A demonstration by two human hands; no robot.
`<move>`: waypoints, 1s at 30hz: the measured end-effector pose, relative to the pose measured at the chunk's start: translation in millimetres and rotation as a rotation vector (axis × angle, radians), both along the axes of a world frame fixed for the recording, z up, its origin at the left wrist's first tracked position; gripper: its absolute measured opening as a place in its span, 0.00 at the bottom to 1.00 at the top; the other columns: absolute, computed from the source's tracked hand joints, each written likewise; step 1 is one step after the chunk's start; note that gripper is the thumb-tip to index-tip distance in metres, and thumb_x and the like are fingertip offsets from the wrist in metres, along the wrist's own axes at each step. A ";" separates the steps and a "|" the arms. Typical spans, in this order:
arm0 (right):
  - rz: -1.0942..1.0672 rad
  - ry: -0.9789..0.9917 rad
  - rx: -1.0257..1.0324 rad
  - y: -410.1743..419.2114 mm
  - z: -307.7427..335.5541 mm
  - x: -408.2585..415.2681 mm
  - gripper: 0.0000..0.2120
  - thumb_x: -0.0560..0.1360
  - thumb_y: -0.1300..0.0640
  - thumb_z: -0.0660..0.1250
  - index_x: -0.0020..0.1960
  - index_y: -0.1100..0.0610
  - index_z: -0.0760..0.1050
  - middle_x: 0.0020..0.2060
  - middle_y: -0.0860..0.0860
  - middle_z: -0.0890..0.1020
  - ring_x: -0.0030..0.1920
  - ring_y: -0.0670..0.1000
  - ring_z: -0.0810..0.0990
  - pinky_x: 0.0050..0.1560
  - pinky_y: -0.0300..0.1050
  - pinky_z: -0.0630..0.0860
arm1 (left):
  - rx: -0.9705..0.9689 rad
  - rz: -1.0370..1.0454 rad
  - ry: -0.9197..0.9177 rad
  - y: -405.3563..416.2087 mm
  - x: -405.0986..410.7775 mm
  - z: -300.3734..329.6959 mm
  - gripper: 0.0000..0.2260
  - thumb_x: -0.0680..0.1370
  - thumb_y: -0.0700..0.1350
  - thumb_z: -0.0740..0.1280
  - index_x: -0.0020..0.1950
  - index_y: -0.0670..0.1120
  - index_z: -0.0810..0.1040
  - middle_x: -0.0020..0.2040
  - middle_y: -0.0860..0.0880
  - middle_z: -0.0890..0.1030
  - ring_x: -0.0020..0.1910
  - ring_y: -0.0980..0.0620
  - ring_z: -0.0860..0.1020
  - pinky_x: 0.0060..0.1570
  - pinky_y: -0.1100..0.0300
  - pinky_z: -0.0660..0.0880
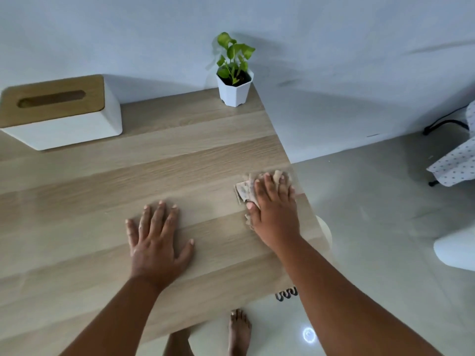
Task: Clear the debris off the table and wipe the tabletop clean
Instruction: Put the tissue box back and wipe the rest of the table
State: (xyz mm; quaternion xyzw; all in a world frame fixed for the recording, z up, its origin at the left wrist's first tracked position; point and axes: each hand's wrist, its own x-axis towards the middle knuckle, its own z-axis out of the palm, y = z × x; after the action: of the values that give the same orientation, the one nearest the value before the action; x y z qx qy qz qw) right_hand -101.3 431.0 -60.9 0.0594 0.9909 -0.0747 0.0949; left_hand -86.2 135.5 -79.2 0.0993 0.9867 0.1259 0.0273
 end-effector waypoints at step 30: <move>0.228 0.166 -0.047 -12.9 -22.8 83.7 0.32 0.83 0.41 0.55 0.83 0.54 0.58 0.84 0.54 0.55 0.84 0.61 0.46 0.81 0.65 0.53 | -0.039 0.029 0.042 -2.7 -5.0 -11.7 0.38 0.75 0.72 0.58 0.81 0.54 0.62 0.83 0.49 0.60 0.84 0.46 0.49 0.80 0.35 0.46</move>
State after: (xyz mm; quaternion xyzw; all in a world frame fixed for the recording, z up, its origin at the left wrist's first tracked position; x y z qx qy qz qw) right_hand -17.6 418.1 -83.7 -0.0622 0.9936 -0.0913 0.0217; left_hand -91.2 132.8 -90.9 0.0869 0.9907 0.1048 0.0067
